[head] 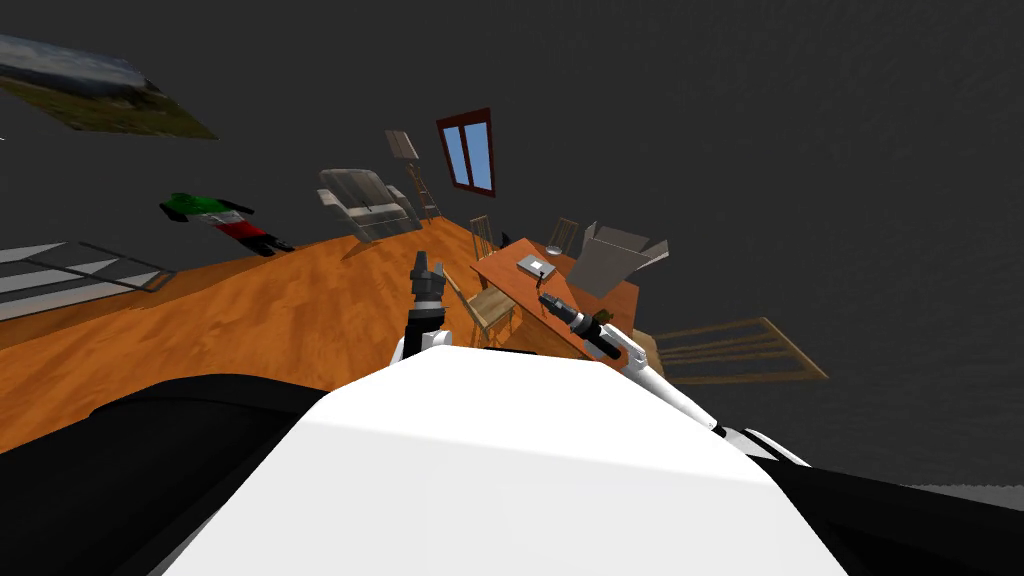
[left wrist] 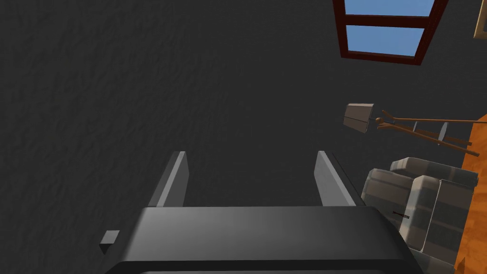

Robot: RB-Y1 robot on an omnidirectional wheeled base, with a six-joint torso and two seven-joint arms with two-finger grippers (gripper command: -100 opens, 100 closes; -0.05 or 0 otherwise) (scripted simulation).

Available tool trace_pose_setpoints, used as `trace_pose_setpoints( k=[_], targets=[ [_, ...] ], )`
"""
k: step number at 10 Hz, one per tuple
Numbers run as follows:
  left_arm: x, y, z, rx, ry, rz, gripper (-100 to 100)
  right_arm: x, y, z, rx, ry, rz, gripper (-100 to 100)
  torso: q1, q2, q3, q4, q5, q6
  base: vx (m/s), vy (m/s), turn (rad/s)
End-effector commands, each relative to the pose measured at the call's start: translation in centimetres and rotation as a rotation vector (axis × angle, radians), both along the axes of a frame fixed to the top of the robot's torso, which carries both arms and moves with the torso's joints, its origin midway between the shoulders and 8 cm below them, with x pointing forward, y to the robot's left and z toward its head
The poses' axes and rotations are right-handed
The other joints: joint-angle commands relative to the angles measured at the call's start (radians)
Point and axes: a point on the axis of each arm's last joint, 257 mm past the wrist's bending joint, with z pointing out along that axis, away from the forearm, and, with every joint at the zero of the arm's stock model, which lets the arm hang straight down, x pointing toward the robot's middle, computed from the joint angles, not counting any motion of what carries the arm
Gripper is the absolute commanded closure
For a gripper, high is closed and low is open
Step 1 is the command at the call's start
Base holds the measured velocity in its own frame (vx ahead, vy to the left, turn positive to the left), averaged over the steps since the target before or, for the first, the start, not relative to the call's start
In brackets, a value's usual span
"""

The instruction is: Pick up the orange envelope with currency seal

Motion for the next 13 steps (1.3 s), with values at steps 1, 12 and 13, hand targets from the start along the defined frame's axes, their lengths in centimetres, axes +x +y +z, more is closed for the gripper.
trace_pose_setpoints(
  k=[1,12,13],
  targets=[
    [0.0,0.0,0.0,0.000,0.000,0.000,0,-0.2,-0.8,-1.3,-0.050,0.012,0.008,-100,0.000,0.000,0.000,0.000,0.000,0.000,0.017,0.022,0.099],
    [0.0,0.0,0.0,0.000,0.000,0.000,0,-3.6,-14.6,-14.7,-0.581,0.171,0.057,-100,-0.003,0.001,0.000,0.000,-0.001,0.001,0.016,0.004,0.159],
    [0.0,0.0,0.0,0.000,0.000,0.000,0,-3.6,-15.7,-14.7,-0.606,0.175,0.052,-100,-0.003,0.000,0.000,0.000,-0.001,0.001,0.007,-0.023,0.075]
  ],
)
